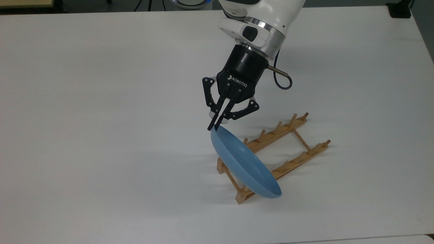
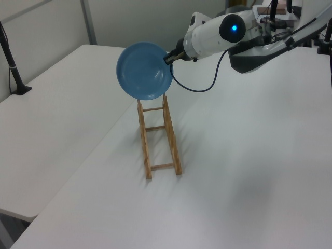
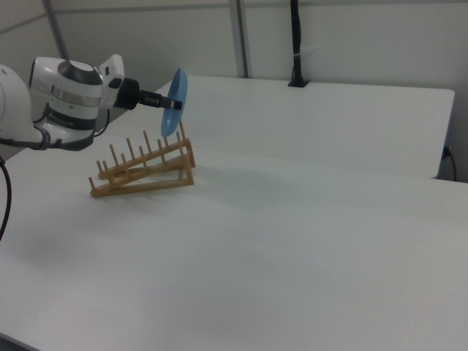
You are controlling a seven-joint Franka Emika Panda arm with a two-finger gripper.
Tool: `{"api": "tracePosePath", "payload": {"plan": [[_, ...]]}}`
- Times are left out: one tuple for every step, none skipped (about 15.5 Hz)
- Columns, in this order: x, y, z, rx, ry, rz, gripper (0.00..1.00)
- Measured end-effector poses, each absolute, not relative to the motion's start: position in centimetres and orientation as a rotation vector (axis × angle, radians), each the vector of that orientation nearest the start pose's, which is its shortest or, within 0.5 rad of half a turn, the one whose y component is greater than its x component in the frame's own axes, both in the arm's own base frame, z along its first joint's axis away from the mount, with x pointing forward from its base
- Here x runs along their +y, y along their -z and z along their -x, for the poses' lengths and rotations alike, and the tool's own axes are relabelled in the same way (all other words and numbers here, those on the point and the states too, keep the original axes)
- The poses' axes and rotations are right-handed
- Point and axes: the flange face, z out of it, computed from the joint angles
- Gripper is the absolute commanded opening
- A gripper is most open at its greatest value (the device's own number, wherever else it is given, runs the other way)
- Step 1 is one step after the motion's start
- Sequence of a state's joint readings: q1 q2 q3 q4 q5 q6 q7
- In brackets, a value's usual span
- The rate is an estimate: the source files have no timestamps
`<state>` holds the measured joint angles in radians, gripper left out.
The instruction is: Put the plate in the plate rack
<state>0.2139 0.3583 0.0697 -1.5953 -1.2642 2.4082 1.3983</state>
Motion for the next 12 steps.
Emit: {"api": "tracePosePath", "payload": {"plan": [[18.43,-47.85,-67.80,0.477,1.702,3.027,0.00],[18.38,-47.70,-67.81,0.473,1.706,3.031,0.00],[18.28,-47.59,-67.84,0.471,1.709,3.035,0.00],[18.16,-47.57,-67.87,0.471,1.710,3.036,0.00],[18.08,-47.57,-67.89,0.473,1.711,3.036,0.00],[18.06,-47.59,-67.90,0.474,1.711,3.036,0.00],[18.06,-47.59,-67.90,0.474,1.711,3.036,0.00],[18.06,-47.60,-67.90,0.474,1.711,3.036,0.00],[18.06,-47.61,-67.89,0.474,1.711,3.036,0.00],[18.07,-47.67,-67.89,0.474,1.713,3.035,0.00],[18.11,-47.74,-67.86,0.474,1.714,3.033,0.00],[18.10,-47.78,-67.84,0.474,1.714,3.033,0.00]]}}
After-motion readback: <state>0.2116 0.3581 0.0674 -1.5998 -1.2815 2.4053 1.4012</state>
